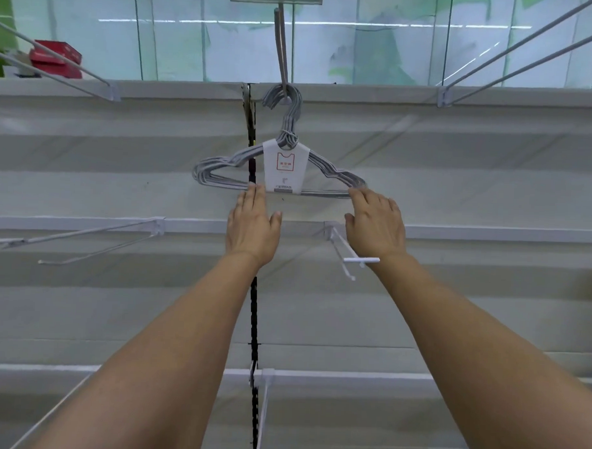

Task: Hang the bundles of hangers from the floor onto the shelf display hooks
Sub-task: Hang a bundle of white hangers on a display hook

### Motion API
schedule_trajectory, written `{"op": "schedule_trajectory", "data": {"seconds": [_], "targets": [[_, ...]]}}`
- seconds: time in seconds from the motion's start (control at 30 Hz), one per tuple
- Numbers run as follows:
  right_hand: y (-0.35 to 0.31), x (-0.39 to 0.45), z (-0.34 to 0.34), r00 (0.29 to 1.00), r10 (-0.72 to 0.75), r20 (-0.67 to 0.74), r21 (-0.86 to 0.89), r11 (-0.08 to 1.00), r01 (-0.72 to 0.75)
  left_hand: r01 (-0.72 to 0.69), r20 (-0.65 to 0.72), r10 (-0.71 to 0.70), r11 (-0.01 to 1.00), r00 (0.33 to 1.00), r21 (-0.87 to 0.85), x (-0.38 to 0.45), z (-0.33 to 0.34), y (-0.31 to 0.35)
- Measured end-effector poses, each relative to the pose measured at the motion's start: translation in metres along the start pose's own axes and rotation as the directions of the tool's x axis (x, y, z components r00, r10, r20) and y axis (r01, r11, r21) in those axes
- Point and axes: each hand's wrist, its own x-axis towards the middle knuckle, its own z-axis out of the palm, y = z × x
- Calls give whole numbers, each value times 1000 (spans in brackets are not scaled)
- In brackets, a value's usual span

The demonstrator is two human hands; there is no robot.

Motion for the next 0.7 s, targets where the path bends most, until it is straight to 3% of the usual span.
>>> {"op": "schedule_trajectory", "data": {"seconds": [0.23, 0.7], "targets": [[20, -69, -4, 982, 126, 139, 72, 988, -137, 124, 158, -113, 991, 981, -58, -61, 26, -3], [17, -218, 35, 891, 159, 426, 57, 978, -201, 179, 408, -141, 982, 902, -57, -206, 72, -7]]}}
